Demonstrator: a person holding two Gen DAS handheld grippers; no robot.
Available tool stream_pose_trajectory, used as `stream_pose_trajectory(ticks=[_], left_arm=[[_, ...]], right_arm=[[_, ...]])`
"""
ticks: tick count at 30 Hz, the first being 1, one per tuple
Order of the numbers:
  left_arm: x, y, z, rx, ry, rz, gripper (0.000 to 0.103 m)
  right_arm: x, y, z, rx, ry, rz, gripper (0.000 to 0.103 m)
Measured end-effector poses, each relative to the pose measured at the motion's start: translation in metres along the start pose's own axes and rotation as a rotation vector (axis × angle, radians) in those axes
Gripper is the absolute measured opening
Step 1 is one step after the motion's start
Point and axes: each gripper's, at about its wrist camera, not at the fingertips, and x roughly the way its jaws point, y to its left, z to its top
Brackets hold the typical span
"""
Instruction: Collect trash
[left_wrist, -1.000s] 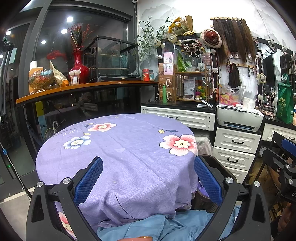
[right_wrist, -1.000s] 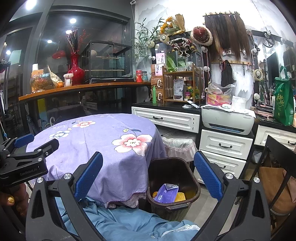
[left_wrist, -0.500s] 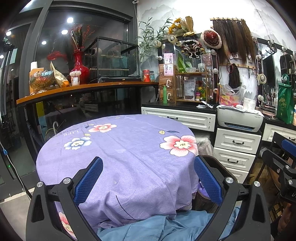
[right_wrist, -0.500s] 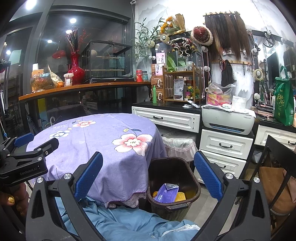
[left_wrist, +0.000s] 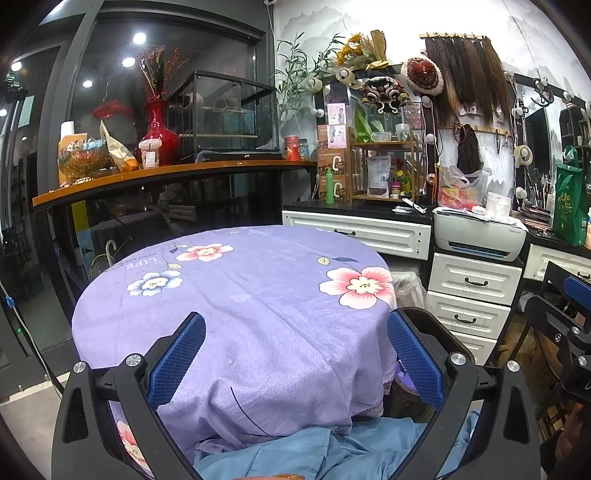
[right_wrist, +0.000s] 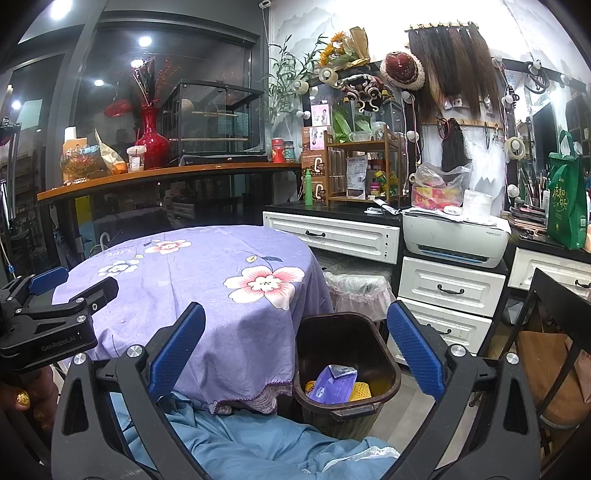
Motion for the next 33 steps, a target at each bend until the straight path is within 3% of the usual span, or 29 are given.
stream_pose_trajectory(ticks=[33], left_arm=[[0.0022,-0.0021,0.0006,0.005,0.006,-0.004,0.098]], right_arm=[[0.0012,-0.0004,0.003,0.001,0.004,0.001,0.097]])
